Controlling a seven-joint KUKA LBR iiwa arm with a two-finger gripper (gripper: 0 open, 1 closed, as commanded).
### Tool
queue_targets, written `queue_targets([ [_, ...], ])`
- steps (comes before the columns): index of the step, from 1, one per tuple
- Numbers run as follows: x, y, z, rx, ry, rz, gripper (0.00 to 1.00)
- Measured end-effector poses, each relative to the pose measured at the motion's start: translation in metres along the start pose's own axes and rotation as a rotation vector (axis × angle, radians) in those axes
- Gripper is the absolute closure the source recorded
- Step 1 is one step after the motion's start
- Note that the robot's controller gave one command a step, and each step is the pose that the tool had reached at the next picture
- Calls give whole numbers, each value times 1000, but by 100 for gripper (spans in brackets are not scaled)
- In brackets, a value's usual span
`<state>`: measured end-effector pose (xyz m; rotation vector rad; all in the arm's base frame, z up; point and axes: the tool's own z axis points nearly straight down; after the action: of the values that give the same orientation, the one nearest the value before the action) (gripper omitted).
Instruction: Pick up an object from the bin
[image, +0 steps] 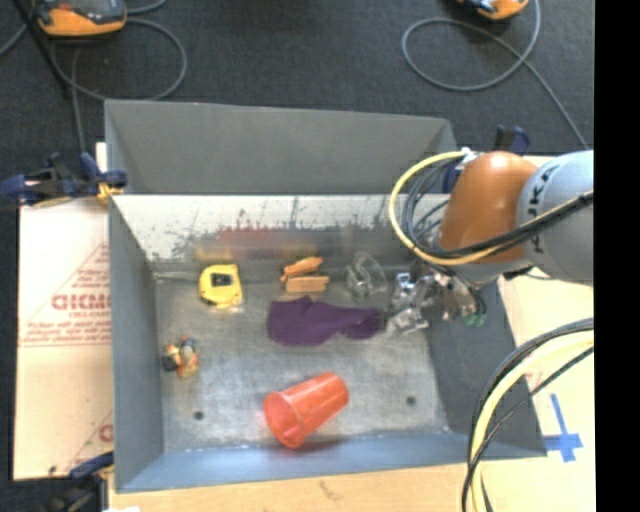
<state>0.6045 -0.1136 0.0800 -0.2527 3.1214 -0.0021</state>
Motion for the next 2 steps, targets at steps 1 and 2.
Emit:
queue_targets([
  [1,21,0,-32,-2,9,-83,100],
  [2,12,-2,-100,-3,8,-85,100],
])
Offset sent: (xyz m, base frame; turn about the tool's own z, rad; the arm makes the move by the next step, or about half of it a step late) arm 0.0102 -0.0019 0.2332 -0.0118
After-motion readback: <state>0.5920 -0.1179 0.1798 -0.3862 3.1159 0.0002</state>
